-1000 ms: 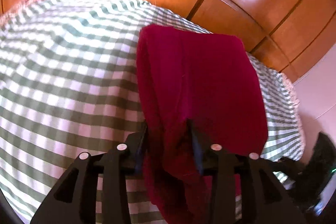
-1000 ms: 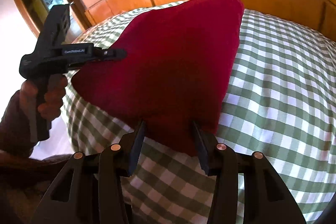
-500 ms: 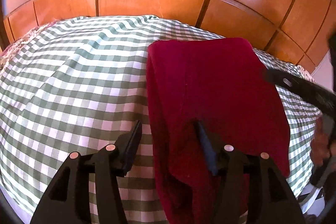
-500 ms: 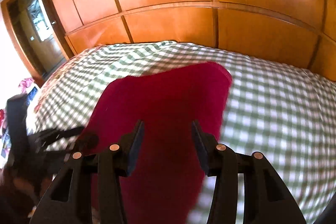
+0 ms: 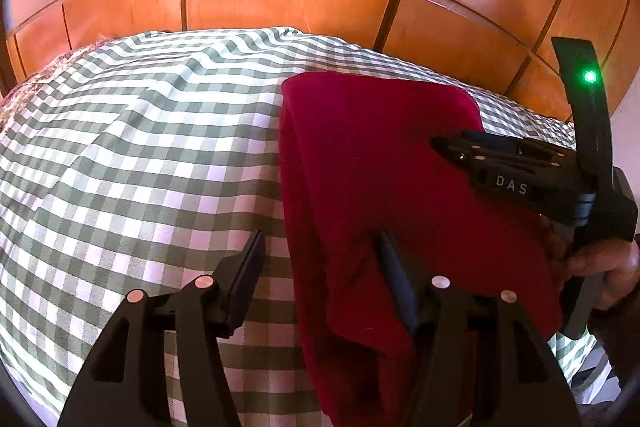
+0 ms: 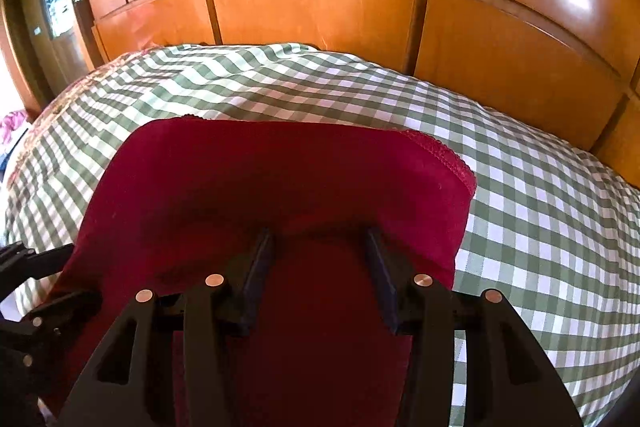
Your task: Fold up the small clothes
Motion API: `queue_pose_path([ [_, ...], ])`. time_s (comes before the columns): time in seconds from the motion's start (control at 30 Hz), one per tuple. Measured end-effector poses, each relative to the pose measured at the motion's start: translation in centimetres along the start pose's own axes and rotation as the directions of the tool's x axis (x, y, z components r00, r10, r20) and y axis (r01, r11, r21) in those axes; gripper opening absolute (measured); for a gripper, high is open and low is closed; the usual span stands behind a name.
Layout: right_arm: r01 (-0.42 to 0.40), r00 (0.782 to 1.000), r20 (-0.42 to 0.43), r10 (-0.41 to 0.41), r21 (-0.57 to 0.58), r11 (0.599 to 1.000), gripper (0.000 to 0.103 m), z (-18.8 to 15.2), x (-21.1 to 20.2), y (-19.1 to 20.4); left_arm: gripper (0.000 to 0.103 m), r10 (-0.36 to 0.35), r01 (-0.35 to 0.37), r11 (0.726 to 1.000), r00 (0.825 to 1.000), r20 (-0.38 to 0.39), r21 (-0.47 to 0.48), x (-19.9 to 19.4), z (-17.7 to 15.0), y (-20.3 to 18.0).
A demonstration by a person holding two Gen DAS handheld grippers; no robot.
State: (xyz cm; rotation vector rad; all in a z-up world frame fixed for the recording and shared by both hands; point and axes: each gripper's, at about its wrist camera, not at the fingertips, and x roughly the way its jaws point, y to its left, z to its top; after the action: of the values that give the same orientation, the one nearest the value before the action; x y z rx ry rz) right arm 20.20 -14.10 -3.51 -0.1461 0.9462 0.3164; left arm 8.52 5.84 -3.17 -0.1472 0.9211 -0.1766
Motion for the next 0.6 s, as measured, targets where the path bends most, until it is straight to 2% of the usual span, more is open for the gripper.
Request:
queue_pose_path([
  [0.17, -0.017, 1.000, 0.022, 0.016, 0.017, 1.000, 0.048, -0.1, -0.5, -0.1, 0.063, 0.014, -0.014, 1.000, 1.000, 0.004, 0.004, -0.3, -0.2, -0.1],
  [0.23, -0.036, 0.999, 0.034, 0.035, 0.032, 0.999, 0.052, -0.1, -0.9, -0.2, 0.063, 0.020, -0.020, 1.000, 1.000, 0.006, 0.007, -0.5, -0.3, -0.2],
  [0.27, -0.052, 0.998, 0.043, 0.050, 0.039, 0.998, 0.058, -0.1, -1.3, -0.2, 0.064, 0.023, -0.023, 1.000, 1.000, 0.006, 0.008, -0.6, -0.3, -0.3],
  [0.37, -0.058, 0.996, 0.076, 0.055, 0.040, 0.998, 0.089, -0.2, -2.6, 0.1, 0.069, 0.046, -0.046, 0.999, 0.999, 0.006, 0.013, -0.9, -0.5, -0.3],
  [0.6, -0.130, 0.989, 0.095, 0.116, 0.152, 0.980, 0.092, -1.3, -4.7, -2.1, 0.071, 0.043, -0.044, 0.999, 0.999, 0.014, 0.013, -1.1, -0.6, -0.1],
])
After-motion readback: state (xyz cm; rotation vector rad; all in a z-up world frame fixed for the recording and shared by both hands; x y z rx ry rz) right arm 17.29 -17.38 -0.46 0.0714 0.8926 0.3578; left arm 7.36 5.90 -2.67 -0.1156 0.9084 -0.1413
